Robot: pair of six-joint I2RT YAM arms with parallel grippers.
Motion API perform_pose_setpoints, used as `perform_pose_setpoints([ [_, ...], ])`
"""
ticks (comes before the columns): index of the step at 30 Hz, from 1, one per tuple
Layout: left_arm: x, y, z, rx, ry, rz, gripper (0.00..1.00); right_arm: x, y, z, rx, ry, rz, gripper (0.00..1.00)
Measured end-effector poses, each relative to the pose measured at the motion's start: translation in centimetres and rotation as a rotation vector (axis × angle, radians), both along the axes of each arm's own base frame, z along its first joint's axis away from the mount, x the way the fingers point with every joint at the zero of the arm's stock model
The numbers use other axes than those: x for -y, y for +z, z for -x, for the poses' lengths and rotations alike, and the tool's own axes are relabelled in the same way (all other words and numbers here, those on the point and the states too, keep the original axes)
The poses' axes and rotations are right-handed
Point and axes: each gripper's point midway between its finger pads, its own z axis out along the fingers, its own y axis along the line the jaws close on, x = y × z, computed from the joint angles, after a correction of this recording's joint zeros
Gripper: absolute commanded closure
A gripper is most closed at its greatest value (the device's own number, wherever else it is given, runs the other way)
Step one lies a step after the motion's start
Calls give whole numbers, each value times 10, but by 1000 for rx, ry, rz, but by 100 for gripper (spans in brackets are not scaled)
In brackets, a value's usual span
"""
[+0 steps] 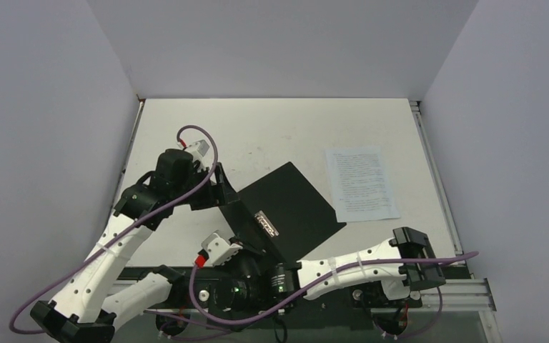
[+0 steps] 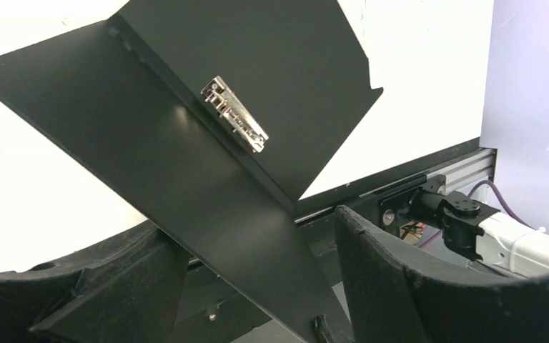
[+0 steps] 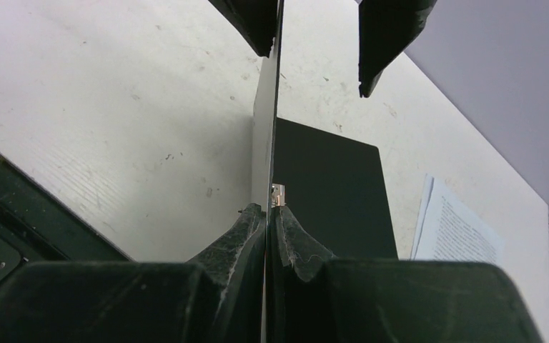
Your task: Put the files into the folder
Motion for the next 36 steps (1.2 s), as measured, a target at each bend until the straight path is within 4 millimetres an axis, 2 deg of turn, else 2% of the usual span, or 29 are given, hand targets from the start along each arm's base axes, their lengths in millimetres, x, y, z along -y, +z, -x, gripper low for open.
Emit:
perform_pose_setpoints([
  [10,-17,-9,6,13,43,-50,78,-9,-2,-3,50,-32,39,95],
  [14,-24,-18,7,2,66,-76,99,-15,-6,-3,66,-27,57,95],
  [17,-28,-22,6,-1,93,-85,100,-25,-13,-2,73,-11,69,93],
  [20,-31,-24,4,0,110,-91,100,-29,-15,-2,86,-1,85,75],
  [22,-34,-26,3,1,125,-101,100,-34,-11,-1,87,11,69,58],
  [24,-37,-29,2,-5,136,-111,100,-39,-4,0,89,18,47,46],
  [28,-45,-33,-2,1,152,-144,100,-44,6,0,95,31,18,34],
  [31,-51,-36,-6,5,159,-170,100,-42,16,1,90,41,-7,22],
  [36,-60,-43,-18,-2,168,-216,100,-16,44,-2,66,40,-99,13],
])
